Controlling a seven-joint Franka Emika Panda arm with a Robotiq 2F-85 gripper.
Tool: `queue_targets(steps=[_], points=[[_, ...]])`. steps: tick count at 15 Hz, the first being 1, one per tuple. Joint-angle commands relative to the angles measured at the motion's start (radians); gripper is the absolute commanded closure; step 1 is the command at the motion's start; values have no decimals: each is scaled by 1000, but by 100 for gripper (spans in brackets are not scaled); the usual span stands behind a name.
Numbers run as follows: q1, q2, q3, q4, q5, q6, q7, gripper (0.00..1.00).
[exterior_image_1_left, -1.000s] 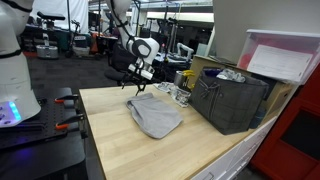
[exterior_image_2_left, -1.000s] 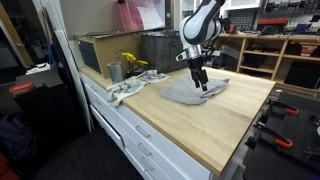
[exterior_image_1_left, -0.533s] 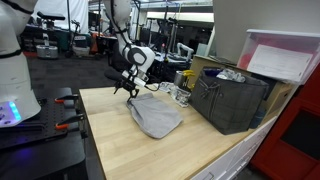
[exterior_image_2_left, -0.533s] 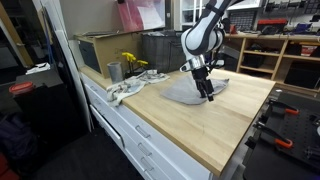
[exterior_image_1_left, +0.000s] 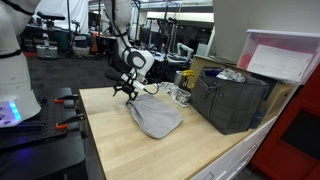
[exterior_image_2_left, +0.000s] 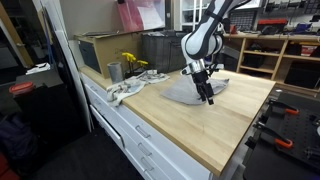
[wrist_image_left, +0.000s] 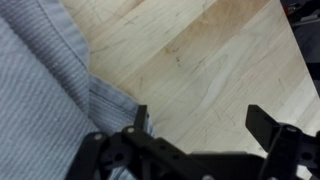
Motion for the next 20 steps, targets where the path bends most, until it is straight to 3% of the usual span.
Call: queue_targets(steps=[1,11,12,14,20], points=[[5,2,-10,9,-7,44,14,0],[1,2,2,-9,7,68,13,0],[3,7,1,-9,5,69,17,25],[3,9,2,-9,5,68,18,34],[-7,-19,-4,-15,12,65,30,81]])
